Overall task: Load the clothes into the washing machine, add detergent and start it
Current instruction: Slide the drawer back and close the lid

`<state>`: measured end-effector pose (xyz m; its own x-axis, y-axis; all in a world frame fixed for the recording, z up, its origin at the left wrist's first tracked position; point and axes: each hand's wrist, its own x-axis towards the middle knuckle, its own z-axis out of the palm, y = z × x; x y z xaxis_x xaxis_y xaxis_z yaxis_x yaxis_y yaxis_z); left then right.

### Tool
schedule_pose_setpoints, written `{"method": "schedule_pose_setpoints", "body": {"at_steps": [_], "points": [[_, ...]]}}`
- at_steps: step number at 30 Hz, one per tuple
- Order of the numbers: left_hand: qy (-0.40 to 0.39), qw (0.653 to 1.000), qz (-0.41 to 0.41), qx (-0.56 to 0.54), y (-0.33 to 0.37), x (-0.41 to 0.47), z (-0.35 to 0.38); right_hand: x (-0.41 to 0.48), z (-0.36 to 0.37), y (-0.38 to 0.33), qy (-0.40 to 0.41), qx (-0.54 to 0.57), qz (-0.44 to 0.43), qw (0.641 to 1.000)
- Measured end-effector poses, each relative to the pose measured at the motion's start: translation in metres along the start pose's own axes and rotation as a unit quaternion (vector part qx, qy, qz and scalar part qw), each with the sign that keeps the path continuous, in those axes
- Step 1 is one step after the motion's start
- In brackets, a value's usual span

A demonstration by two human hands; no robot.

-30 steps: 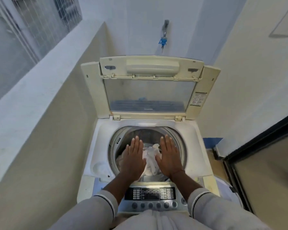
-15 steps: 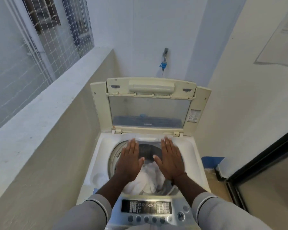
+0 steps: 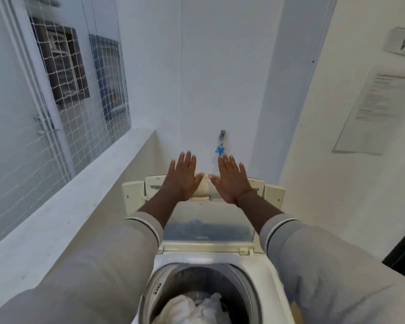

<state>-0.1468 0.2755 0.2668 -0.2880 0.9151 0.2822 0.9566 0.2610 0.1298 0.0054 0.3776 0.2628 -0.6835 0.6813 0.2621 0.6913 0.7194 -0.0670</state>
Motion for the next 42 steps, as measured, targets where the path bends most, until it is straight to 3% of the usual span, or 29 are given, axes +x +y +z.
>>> {"method": "schedule_pose_setpoints", "body": {"at_steps": [2,6,12,31,42], "points": [[-0.049,0.999,0.005,-0.009,-0.001,0.003,0.009,-0.001,0.012,-0.001,-0.036,0.015,0.001,0.999],[0.029,0.999,0.012,-0.018,-0.004,0.002,0.027,0.000,0.028,0.002,0.023,0.039,0.003,0.999],[0.044,0.999,-0.004,-0.024,-0.004,0.008,0.029,0.007,0.037,0.003,0.043,0.044,0.011,0.998],[0.039,0.998,-0.032,-0.044,0.002,0.006,0.031,0.005,0.030,0.004,0.011,0.052,0.006,0.999],[0.030,0.998,-0.062,0.000,0.007,0.009,0.019,0.003,0.013,0.005,0.001,0.018,-0.002,1.000]]}}
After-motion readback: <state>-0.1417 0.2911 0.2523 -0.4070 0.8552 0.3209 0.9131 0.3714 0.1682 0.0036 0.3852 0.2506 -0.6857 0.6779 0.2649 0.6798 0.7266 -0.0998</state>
